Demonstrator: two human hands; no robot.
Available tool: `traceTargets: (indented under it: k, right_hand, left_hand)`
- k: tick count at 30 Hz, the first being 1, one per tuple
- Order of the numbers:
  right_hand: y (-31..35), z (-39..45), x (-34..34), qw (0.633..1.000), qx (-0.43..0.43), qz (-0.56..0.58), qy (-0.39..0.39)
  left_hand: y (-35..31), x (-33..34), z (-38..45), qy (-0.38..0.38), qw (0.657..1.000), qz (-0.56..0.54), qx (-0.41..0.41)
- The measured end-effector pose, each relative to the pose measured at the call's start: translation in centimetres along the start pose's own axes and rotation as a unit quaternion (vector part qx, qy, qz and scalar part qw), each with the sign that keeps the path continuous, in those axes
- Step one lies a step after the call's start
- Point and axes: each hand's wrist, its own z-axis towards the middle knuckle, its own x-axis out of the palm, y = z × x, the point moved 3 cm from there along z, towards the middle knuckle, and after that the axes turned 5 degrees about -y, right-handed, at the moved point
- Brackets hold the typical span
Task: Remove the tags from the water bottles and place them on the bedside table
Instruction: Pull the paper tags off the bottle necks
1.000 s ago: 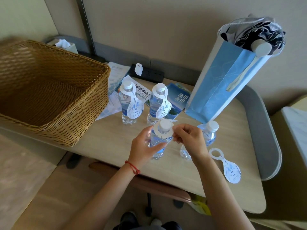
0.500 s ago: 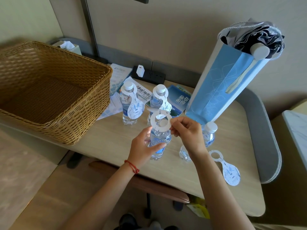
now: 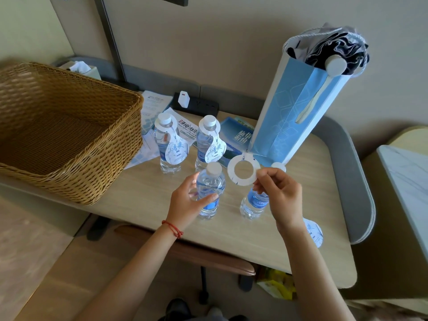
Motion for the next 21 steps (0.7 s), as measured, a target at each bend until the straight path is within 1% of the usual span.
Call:
traceTargets:
  k: [4,7,11,13,17,21]
  right_hand:
    - [0.0,0.2,-3.1,0.998,-0.021,0.014,-0.059]
    - [-0.9,0.5,-5.7,0.993,-0.012,0.028,-0.111]
    - [-3.1,0.4,-8.5,0.989,0.006,0.007,-0.148]
    - [-4.8,0.2,-9.5,0.985,0.033,-0.002,-0.17]
    - [-8.8,-0.3,-11.0,0.972,0.113,-0.02,-0.205]
    - [-12.3,-1.1,-11.3,0.96,0.182,-0.092,-0.193]
  left_hand:
    - [-0.3,0.0,-0.1,-0.001,1.0,-0.013,-0.002]
    - [-0.2,0.1,-0.1,-0.004,1.0,-0.019,-0.008]
    - [-0.1,0.1,-0.1,-0.012,0.999,-0.026,-0.019]
    - [-0.1,0.1,-0.1,-0.013,1.0,-0.018,-0.018]
    - [-0.2,0.1,-0.2,-0.017,1.0,-0.007,-0.015]
    - [-0.4,0.1,-0.3,-0.014,1.0,-0.01,-0.018]
